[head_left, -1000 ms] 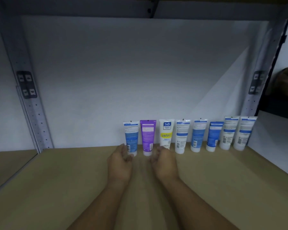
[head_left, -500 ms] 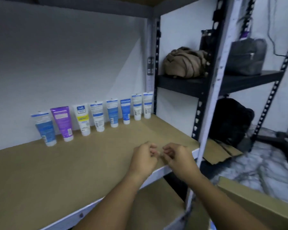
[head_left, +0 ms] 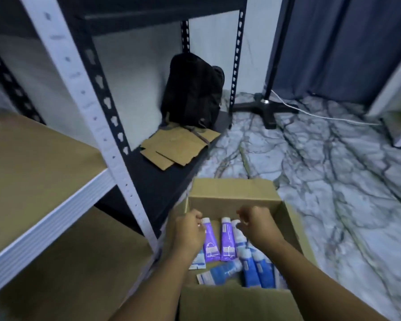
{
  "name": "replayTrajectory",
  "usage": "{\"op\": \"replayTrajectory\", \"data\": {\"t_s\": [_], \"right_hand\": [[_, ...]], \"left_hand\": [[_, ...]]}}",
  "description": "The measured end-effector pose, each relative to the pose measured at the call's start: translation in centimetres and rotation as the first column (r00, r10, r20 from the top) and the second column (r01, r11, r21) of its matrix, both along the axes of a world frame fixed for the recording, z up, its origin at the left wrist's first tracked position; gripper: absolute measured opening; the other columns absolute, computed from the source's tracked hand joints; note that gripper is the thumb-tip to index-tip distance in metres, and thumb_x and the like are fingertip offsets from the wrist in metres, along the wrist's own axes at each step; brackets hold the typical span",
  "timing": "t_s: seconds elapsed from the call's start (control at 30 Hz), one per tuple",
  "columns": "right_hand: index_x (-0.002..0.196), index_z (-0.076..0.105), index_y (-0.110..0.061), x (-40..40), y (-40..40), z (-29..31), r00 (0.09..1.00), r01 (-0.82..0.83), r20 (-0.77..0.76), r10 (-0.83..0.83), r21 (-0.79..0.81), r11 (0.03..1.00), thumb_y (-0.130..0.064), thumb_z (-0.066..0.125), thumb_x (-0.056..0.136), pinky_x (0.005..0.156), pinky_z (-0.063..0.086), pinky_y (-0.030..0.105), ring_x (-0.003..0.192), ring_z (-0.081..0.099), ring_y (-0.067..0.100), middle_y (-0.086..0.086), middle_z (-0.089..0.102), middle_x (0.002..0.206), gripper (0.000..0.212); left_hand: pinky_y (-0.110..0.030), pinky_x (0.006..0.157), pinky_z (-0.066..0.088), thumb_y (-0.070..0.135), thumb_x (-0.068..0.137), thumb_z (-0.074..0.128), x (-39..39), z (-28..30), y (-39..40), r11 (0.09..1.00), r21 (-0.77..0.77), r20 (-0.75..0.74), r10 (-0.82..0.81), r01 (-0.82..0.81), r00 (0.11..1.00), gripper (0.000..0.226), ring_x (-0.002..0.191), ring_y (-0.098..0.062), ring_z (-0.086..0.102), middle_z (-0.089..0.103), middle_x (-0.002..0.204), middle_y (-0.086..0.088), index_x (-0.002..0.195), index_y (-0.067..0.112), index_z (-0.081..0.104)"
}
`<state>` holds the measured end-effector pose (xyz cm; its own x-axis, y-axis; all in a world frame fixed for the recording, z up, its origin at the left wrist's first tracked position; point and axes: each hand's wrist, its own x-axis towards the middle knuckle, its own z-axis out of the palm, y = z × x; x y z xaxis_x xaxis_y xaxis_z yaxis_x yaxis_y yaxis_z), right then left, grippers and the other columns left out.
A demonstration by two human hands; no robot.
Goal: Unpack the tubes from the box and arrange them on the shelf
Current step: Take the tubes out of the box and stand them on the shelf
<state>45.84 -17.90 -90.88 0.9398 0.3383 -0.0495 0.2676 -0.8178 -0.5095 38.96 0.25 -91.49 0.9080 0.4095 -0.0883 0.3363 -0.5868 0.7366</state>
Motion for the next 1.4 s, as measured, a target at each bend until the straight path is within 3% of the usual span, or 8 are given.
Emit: {"op": "replayTrajectory", "data": {"t_s": [0.27, 0.43, 0.67, 0.83, 0.97, 1.1, 1.23, 1.4], "right_hand": [[0.098, 0.066, -0.009, 2.9, 0.7, -13.0, 0.964, 0.109, -0.23, -0.135, -0.123, 0.986, -0.017, 0.068, 0.077, 0.073, 0.041, 0.029, 0.096, 0.064, 0.032, 0.013, 0.07, 0.097, 0.022], [0.134, 0.05, -0.021, 5.7, 2.5, -16.1, 0.989, -0.142, -0.093, 0.117, -0.327, 0.934, -0.024, 0.065, 0.081, 0.103, 0.035, 0.037, 0.122, 0.045, 0.029, 0.006, 0.053, 0.134, 0.056], [0.133, 0.057, -0.015, 8.3, 3.0, -17.6, 0.743, -0.576, -0.184, 0.644, -0.665, 0.476, -0.022, 0.048, 0.093, 0.115, 0.019, 0.051, 0.142, 0.021, 0.04, 0.013, 0.027, 0.155, 0.041], [0.075, 0.075, -0.024, 9.4, 3.0, -17.5, 0.556, -0.638, -0.04, 0.83, -0.661, 0.396, -0.015, 0.034, 0.078, 0.092, 0.05, 0.037, 0.1, 0.065, 0.021, -0.004, 0.073, 0.088, 0.042], [0.085, 0.074, -0.022, 9.0, 1.2, -16.7, 0.548, -0.669, 0.079, 0.833, -0.556, 0.493, -0.018, 0.036, 0.083, 0.069, 0.056, 0.031, 0.083, 0.068, 0.022, -0.001, 0.072, 0.083, 0.038], [0.12, 0.063, -0.021, 7.7, -1.1, -14.2, 0.765, -0.621, -0.021, 0.643, -0.286, 0.729, -0.023, 0.04, 0.095, 0.082, 0.054, 0.04, 0.105, 0.062, 0.023, 0.006, 0.065, 0.117, 0.034], [0.104, 0.069, -0.018, 5.5, -2.6, -11.6, 0.943, -0.319, -0.072, 0.325, 0.078, 0.944, -0.025, 0.067, 0.09, 0.066, 0.042, 0.02, 0.071, 0.056, -0.004, -0.009, 0.068, 0.089, 0.015], [0.081, 0.072, -0.015, 1.9, -2.8, -6.7, 0.988, 0.061, -0.153, 0.025, 0.532, 0.845, -0.01, 0.082, 0.076, 0.063, 0.046, 0.007, 0.072, 0.068, -0.006, -0.012, 0.073, 0.07, 0.012]], "left_hand": [[-0.039, 0.08, 0.055, 0.016, 0.082, 0.068, 3.9, -13.9, -1.6, 0.995, 0.014, -0.254, 0.099, -0.098, 0.962, 0.024, 0.091, -0.027, 0.067, 0.07, 0.099, -0.007, 0.105, 0.014, 0.062], [-0.038, 0.116, 0.03, 0.019, 0.09, 0.064, 7.3, -17.1, -0.8, 0.973, 0.201, -0.226, -0.065, 0.112, 0.972, 0.062, 0.138, -0.023, 0.037, 0.042, 0.149, -0.005, 0.146, 0.016, 0.038], [-0.033, 0.121, 0.012, 0.015, 0.085, 0.061, 10.0, -17.8, 0.8, 0.292, 0.527, -0.557, -0.59, 0.798, 0.584, 0.049, 0.14, -0.023, 0.029, 0.045, 0.142, -0.005, 0.133, 0.016, 0.051], [-0.035, 0.109, 0.027, 0.014, 0.099, 0.045, 11.9, -17.1, 0.9, 0.112, 0.519, -0.633, -0.615, 0.848, 0.469, 0.035, 0.134, -0.027, 0.037, 0.048, 0.139, -0.009, 0.132, 0.01, 0.057], [-0.048, 0.096, 0.047, 0.018, 0.1, 0.044, 11.4, -16.6, 1.2, 0.252, 0.423, -0.597, -0.646, 0.871, 0.477, 0.026, 0.122, -0.028, 0.049, 0.053, 0.128, -0.004, 0.121, 0.015, 0.059], [-0.045, 0.092, 0.048, 0.021, 0.098, 0.047, 10.0, -13.7, 1.3, 0.431, 0.395, -0.492, -0.647, 0.812, 0.583, 0.027, 0.114, -0.022, 0.055, 0.054, 0.125, 0.003, 0.123, 0.028, 0.055], [-0.032, 0.093, 0.049, 0.011, 0.089, 0.059, 7.4, -10.9, 1.4, 0.749, 0.139, -0.234, -0.611, 0.648, 0.756, 0.028, 0.104, -0.01, 0.063, 0.067, 0.112, 0.008, 0.11, 0.028, 0.067], [-0.024, 0.086, 0.054, 0.007, 0.09, 0.067, 3.3, -6.6, 1.4, 0.887, -0.345, -0.009, -0.332, 0.309, 0.943, 0.027, 0.097, 0.0, 0.069, 0.075, 0.101, 0.01, 0.108, 0.028, 0.067]]}}
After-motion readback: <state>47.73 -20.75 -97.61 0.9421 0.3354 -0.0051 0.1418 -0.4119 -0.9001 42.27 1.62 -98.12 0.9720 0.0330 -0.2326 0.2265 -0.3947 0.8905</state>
